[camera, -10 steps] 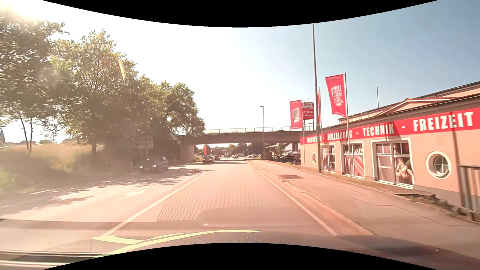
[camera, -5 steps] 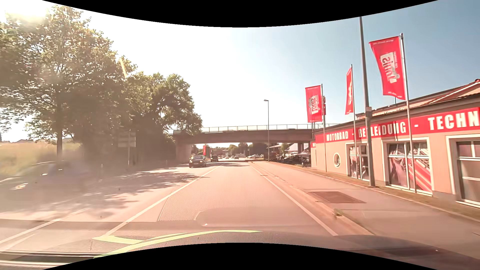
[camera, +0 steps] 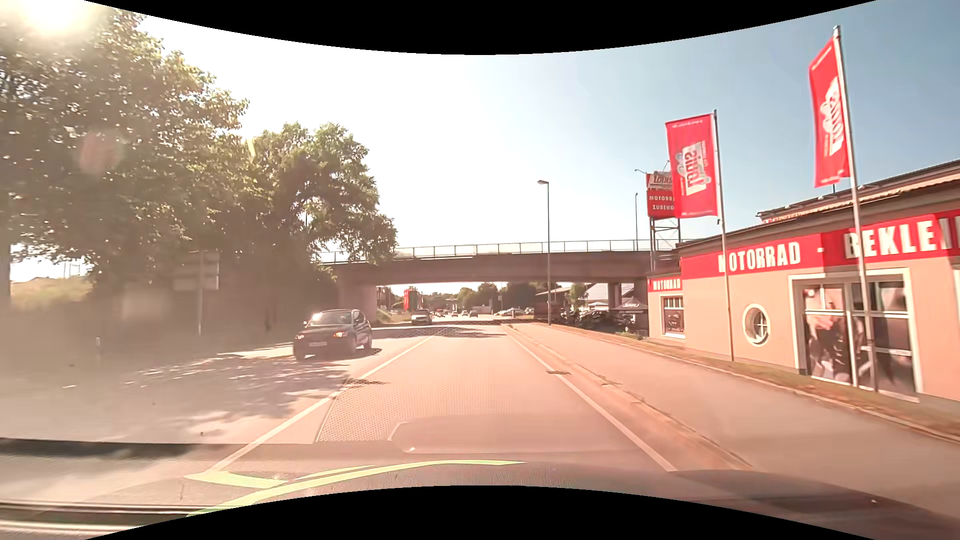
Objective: Follow the waypoints while adhering to traffic rules and regulations
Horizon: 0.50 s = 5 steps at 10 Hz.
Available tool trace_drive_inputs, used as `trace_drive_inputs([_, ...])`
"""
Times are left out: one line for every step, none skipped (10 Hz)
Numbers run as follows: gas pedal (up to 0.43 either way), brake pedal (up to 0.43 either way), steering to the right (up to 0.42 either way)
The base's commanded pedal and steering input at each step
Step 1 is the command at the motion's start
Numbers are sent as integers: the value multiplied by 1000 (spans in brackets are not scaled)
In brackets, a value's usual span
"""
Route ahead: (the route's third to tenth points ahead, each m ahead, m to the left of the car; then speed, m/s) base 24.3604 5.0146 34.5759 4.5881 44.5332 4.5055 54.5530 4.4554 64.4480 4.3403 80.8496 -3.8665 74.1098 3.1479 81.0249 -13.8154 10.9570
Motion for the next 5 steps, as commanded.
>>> trace_drive_inputs([8,0,-4])
trace_drive_inputs([8,0,-4])
trace_drive_inputs([8,0,-4])
trace_drive_inputs([8,0,-4])
trace_drive_inputs([0,0,-3])
